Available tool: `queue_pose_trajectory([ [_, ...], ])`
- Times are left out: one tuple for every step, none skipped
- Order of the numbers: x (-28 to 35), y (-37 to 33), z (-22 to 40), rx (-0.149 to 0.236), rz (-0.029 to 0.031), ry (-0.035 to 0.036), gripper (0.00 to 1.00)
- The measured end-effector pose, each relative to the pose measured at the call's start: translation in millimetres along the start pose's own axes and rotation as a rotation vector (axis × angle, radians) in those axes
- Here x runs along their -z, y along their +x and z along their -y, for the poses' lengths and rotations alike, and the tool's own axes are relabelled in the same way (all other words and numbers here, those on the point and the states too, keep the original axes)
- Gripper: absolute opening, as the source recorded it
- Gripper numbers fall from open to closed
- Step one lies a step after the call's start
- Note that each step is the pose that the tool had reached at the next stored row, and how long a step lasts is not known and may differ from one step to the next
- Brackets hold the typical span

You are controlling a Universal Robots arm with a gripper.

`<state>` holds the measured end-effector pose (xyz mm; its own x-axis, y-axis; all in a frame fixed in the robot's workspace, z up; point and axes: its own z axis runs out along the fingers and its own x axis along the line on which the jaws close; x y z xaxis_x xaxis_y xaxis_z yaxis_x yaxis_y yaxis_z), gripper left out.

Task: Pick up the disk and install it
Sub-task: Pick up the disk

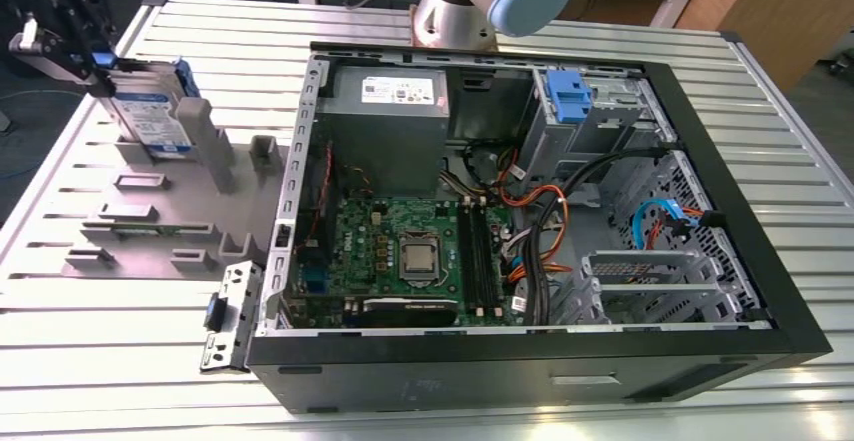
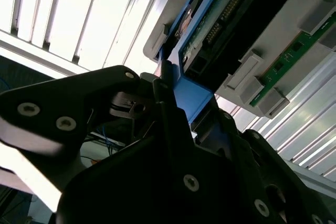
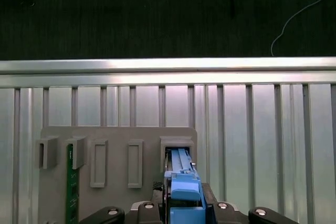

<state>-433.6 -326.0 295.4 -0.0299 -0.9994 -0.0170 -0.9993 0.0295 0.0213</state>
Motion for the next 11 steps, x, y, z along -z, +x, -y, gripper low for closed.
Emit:
queue_pose_trajectory([
  [0.8,0.0,0.0,0.000,0.0000,0.0000,0.36],
  [1.7,0.0,0.0,0.000,0.0000,0.0000,0.36],
  [2.5,0.0,-0.1,0.000,0.0000,0.0000,0.36],
  [3.3,-0.1,-0.1,0.000,0.0000,0.0000,0.36],
  [4.0,-0.1,-0.1,0.000,0.0000,0.0000,0.36],
  [4.7,-0.1,-0.1,0.000,0.0000,0.0000,0.36],
  [5.3,-0.1,-0.1,0.000,0.0000,0.0000,0.36],
  [6.0,-0.1,-0.1,0.000,0.0000,0.0000,0.36],
  [6.5,-0.1,-0.2,0.000,0.0000,0.0001,0.36],
  [7.1,-0.1,-0.2,0.000,0.0000,0.0000,0.36],
  [7.6,-0.1,-0.2,0.000,0.0001,0.0001,0.36],
])
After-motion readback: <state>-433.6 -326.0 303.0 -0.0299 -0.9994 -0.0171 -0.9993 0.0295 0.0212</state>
